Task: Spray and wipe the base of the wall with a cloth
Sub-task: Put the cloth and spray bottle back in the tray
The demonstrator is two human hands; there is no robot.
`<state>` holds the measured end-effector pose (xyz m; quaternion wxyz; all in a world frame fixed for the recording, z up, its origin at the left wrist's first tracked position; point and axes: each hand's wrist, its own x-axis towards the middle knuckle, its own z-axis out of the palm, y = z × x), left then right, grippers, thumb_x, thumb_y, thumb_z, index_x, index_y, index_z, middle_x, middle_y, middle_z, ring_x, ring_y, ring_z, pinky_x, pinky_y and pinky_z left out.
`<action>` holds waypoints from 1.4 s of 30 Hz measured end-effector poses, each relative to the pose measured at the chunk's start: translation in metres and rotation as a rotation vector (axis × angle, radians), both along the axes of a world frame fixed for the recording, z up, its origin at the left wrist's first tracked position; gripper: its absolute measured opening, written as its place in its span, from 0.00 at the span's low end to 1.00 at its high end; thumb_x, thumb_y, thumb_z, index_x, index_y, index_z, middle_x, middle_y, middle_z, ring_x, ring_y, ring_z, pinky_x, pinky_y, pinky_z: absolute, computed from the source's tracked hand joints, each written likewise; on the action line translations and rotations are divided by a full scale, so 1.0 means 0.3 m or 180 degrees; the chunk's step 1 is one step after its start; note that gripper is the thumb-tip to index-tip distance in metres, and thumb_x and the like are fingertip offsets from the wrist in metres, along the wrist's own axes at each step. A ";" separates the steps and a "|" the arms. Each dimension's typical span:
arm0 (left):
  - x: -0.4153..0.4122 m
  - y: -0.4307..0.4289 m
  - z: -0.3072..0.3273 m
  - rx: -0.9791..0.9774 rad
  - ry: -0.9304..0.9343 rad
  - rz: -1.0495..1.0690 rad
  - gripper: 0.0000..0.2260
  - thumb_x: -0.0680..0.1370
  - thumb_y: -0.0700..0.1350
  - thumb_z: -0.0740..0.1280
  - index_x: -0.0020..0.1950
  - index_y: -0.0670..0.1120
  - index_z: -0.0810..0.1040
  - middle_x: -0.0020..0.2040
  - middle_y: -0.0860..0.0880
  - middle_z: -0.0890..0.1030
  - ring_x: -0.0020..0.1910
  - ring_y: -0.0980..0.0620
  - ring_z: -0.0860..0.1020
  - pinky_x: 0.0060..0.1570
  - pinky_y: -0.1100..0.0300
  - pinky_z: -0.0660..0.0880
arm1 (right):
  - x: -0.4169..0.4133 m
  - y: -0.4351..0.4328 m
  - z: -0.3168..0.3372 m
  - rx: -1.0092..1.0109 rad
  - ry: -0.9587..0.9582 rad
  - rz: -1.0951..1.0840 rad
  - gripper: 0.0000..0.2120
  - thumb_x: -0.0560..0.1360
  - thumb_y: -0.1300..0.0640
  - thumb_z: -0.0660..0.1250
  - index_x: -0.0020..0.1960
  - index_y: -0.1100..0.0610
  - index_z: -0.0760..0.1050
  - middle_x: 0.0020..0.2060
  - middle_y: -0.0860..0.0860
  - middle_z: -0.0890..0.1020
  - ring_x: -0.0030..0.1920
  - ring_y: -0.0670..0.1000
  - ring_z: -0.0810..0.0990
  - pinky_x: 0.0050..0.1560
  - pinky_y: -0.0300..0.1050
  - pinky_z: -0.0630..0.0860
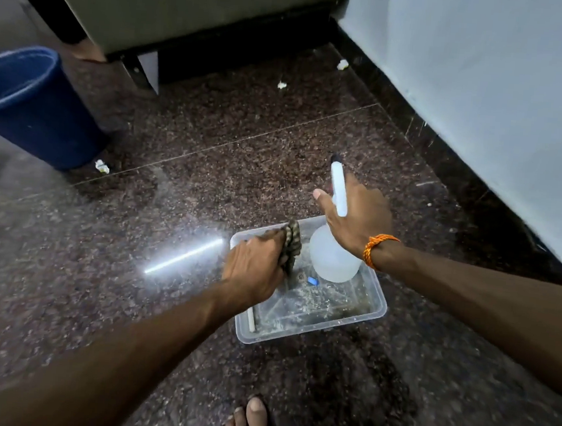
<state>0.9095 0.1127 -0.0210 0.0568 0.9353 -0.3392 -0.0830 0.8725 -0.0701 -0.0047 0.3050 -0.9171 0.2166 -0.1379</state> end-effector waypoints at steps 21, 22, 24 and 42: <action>-0.073 0.004 -0.262 0.0237 0.1251 -0.0319 0.35 0.80 0.65 0.49 0.80 0.49 0.39 0.77 0.51 0.32 0.77 0.50 0.35 0.77 0.48 0.43 | -0.101 -0.096 -0.128 0.0137 0.1398 0.0552 0.27 0.68 0.60 0.77 0.65 0.56 0.74 0.56 0.59 0.85 0.55 0.64 0.82 0.50 0.49 0.78; -0.072 0.024 -0.256 0.0070 0.1241 -0.0264 0.35 0.80 0.65 0.48 0.80 0.51 0.40 0.77 0.52 0.33 0.78 0.51 0.37 0.77 0.48 0.45 | -0.098 -0.094 -0.131 0.0121 0.1442 0.0589 0.26 0.69 0.62 0.74 0.66 0.57 0.75 0.57 0.60 0.84 0.56 0.64 0.81 0.51 0.50 0.78; -0.077 0.045 -0.249 -0.0340 0.0995 -0.0120 0.33 0.79 0.63 0.46 0.80 0.52 0.40 0.78 0.52 0.34 0.78 0.51 0.39 0.77 0.48 0.45 | -0.103 -0.097 -0.136 0.0046 0.1439 0.0547 0.24 0.71 0.64 0.70 0.67 0.58 0.75 0.59 0.61 0.83 0.57 0.65 0.81 0.51 0.51 0.78; 0.122 0.112 -0.175 -0.0652 0.0866 0.2742 0.16 0.68 0.37 0.70 0.55 0.46 0.82 0.49 0.44 0.84 0.48 0.43 0.81 0.49 0.52 0.80 | -0.053 -0.185 -0.191 0.0623 0.2267 -0.0074 0.06 0.78 0.65 0.66 0.50 0.67 0.80 0.52 0.64 0.85 0.46 0.60 0.86 0.37 0.44 0.80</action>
